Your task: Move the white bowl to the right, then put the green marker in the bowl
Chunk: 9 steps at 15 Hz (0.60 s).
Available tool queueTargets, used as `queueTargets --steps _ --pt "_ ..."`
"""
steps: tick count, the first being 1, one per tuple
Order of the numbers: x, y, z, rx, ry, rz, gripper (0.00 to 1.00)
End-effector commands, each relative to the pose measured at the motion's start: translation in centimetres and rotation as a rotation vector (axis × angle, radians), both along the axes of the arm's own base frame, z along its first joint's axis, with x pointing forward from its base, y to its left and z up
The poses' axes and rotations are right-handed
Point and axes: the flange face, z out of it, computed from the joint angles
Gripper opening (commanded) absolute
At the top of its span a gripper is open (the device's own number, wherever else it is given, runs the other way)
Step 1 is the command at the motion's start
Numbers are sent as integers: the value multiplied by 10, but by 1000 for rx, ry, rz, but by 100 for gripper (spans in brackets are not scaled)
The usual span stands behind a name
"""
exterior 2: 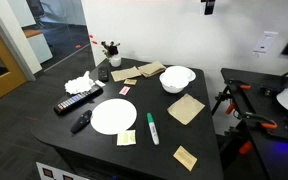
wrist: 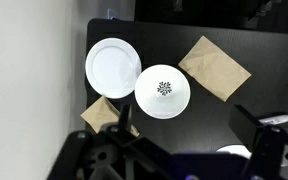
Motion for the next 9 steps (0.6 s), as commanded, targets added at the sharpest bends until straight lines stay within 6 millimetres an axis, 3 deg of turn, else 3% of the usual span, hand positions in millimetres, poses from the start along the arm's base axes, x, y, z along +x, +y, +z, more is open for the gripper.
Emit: queueTargets --steps 1,9 --pt "0 0 0 0 1 0 100" --pt "2 2 -3 3 -1 -3 100"
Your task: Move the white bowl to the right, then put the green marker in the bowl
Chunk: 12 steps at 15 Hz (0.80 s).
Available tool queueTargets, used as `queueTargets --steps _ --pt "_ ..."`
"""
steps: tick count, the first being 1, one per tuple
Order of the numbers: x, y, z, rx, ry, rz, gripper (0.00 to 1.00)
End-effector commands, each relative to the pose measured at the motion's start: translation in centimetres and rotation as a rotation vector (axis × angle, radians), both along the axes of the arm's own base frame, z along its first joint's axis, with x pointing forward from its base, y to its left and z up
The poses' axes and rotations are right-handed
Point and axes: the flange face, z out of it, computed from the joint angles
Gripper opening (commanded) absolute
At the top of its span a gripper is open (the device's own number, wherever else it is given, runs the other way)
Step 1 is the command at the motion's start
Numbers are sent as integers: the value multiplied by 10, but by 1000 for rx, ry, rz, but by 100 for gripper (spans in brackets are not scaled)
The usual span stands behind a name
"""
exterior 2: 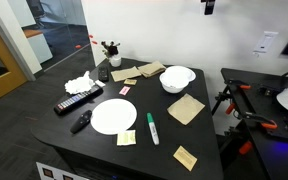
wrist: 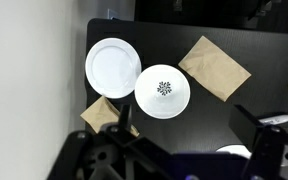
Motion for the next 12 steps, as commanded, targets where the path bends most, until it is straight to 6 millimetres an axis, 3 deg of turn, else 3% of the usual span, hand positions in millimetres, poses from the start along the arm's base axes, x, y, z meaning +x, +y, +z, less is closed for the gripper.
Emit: queueTargets --steps 1,12 --pt "3 4 -9 9 -11 -23 100" --pt "-8 41 -82 -10 -106 -233 100"
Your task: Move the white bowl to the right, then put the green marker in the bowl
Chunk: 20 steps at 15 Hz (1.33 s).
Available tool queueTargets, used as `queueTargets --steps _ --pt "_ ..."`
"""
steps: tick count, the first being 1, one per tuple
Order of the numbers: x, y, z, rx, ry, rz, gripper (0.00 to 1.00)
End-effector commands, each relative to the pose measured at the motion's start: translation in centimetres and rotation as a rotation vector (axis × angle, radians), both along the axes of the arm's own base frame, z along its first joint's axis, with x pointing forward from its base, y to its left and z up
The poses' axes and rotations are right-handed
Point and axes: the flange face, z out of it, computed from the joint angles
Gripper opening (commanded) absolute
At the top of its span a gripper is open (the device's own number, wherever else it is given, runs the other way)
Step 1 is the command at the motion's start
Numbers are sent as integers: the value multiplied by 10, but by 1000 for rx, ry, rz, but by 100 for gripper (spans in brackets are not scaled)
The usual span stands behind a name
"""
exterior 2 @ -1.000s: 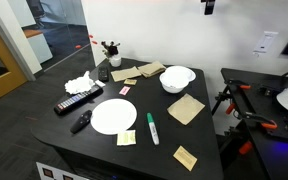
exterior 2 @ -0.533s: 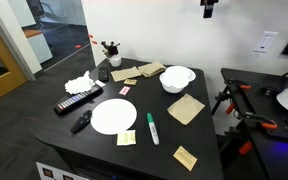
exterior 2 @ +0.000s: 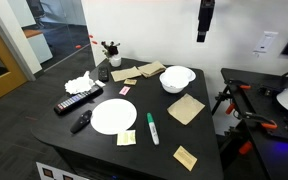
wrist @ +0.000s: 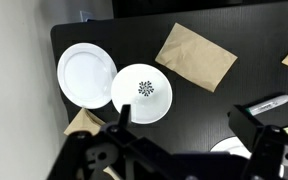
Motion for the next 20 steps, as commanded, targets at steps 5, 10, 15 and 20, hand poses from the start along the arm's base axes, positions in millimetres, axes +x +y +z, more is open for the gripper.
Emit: queueTargets --steps 5,10,15,20 --pt "5 16 -52 -3 -93 -225 100" --pt "20 22 -99 -3 -163 -367 100" --pt "26 17 -147 -59 -161 -493 100" --pt "39 -1 -180 -111 -161 -527 100"
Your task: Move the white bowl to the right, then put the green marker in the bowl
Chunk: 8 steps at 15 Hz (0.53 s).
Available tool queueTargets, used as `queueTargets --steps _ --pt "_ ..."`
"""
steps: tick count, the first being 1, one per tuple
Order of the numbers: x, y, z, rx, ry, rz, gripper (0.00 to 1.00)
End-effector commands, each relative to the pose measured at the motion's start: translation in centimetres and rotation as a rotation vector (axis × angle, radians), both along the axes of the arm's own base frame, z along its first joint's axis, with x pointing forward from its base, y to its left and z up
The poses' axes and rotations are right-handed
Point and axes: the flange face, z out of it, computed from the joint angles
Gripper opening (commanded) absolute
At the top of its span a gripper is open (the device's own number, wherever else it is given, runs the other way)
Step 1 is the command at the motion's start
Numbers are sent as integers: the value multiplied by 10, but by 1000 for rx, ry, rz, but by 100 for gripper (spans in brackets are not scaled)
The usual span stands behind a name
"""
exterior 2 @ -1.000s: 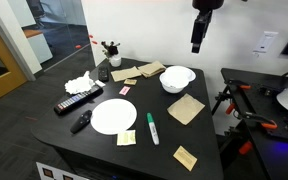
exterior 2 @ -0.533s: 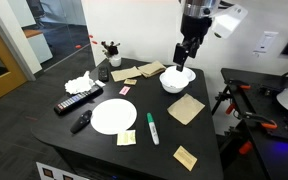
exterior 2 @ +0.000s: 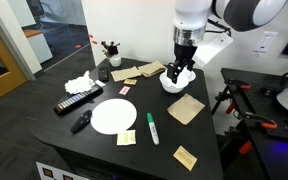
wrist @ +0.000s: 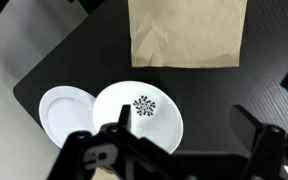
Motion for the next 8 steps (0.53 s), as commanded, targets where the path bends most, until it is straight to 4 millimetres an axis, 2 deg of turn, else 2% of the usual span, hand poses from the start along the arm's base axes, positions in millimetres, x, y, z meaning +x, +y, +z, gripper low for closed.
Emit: queueTargets --steps 1,5,6,8 --pt "19 -11 -18 -32 -14 -10 100" --pt "34 -25 -37 -19 -26 33 100" --pt "23 -21 -28 -19 -10 3 100" --pt "28 -24 -37 -16 -13 4 100"
